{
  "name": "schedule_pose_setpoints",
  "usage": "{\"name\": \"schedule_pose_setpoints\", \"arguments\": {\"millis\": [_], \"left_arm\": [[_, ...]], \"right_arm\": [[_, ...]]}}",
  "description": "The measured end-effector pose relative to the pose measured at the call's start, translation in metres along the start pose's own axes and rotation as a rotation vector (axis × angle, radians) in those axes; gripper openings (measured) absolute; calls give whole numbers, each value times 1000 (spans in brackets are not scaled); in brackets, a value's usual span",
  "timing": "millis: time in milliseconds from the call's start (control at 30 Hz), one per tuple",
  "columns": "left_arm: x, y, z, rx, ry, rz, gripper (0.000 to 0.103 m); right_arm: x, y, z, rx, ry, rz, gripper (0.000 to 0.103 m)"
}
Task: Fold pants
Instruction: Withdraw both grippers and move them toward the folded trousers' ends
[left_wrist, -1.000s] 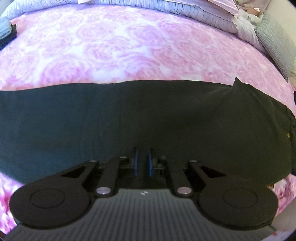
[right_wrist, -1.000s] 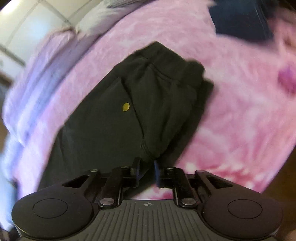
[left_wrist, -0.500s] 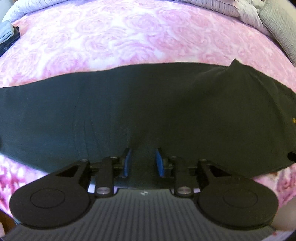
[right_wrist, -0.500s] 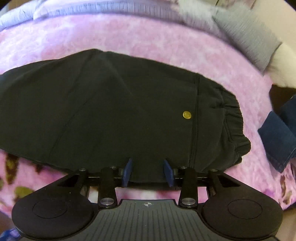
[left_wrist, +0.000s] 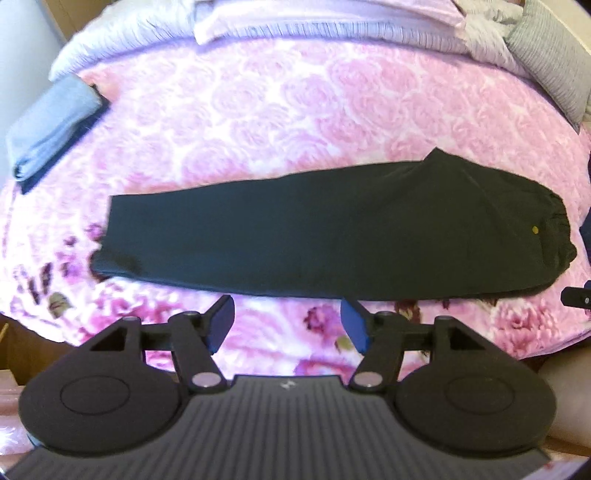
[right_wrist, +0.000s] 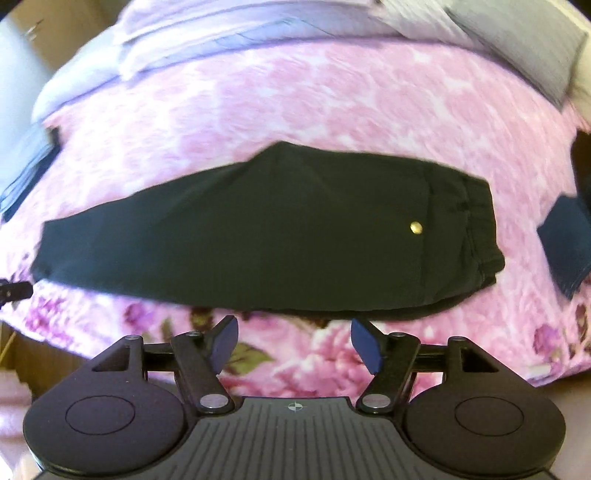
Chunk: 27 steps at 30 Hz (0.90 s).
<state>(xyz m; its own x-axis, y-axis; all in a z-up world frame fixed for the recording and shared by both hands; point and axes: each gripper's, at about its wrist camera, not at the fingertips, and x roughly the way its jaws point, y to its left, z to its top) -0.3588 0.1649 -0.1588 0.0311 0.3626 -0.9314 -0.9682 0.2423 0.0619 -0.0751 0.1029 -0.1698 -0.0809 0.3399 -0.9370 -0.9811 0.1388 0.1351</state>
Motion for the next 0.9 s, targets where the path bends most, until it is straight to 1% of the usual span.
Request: {"name": "schedule_pose_setpoints", "arguments": {"millis": [67,167,267,333,467,633,900], "left_arm": [[-22,1,-5,-11,-19,7,67],[-52,-2,-13,-1,-53,11,70],[-69,-5,-23,15,-57,-1,73],[-76,-7,-29,27,-56,-11,74],[-81,-17,-38,62,-44,-28,74],[-78,-25,-46,77,-36,-50,74],[-79,-31,-47,104,-41,-68,74]], "right_arm": [[-20,11,-4,-25,-16,3,65],[-38,17,-4,-46,-35,5,65],[-52,22,-7,-62,-54,-3,66],[-58,24,-11,-67,-53,-10,66],[-62,26,-21,-72,-32,-17,67],[-63,24,-34,-53,-7,-34,67],[-71,13,-42,-21,-5,-67,67]]}}
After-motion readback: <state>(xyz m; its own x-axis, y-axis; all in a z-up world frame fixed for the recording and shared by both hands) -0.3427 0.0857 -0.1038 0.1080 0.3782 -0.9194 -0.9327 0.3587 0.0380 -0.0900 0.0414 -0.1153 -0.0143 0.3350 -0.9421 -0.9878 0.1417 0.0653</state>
